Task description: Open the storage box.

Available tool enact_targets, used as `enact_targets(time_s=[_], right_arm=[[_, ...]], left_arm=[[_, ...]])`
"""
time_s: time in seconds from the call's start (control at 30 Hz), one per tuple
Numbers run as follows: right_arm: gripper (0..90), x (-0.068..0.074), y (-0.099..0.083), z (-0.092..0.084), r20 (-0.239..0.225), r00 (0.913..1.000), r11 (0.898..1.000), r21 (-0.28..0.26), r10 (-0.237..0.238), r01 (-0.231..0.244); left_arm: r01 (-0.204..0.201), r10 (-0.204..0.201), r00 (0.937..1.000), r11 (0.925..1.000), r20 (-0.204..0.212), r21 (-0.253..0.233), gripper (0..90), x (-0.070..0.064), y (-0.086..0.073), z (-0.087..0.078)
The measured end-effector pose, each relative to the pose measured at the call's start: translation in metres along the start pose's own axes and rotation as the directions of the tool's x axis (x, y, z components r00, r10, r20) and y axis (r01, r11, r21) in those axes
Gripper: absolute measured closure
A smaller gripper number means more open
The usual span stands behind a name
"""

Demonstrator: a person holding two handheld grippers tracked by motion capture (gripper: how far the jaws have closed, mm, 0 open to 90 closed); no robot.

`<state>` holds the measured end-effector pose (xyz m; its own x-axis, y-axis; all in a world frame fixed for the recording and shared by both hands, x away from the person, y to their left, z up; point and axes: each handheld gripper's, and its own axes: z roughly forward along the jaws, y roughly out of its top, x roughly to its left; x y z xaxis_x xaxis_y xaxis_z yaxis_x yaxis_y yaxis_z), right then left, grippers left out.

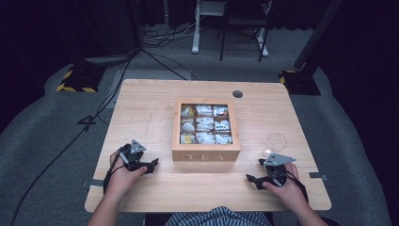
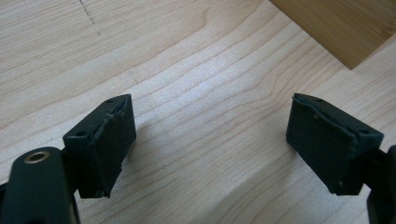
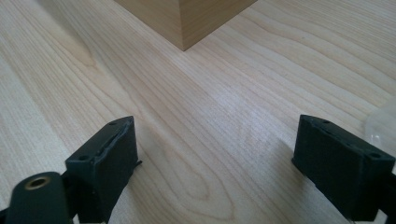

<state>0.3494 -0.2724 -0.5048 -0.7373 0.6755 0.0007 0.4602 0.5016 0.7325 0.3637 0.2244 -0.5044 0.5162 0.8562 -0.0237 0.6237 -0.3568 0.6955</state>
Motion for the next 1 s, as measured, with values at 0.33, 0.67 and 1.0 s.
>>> enact_targets(time_s=[0.33,0.67,1.0], right_arm=[[13.8,0.000,0.000,0.000,0.000,1.0000,1.000,0.000,0.000,0.000],[13.9,0.000,0.000,0.000,0.000,1.0000,1.000,0.000,0.001,-0.001],[13.9,0.000,0.000,0.000,0.002,1.0000,1.000,0.000,0.001,-0.001]], left_arm=[[0.006,-0.006,1.0000,1.0000,0.003,-0.001,16.5,0.000,0.000,0.000],[0.014,-0.015,0.9989,0.9991,-0.043,-0.039,22.6,0.011,0.009,-0.017],[0.015,-0.020,0.9992,0.9884,-0.033,-0.151,25.1,0.003,0.028,-0.042]])
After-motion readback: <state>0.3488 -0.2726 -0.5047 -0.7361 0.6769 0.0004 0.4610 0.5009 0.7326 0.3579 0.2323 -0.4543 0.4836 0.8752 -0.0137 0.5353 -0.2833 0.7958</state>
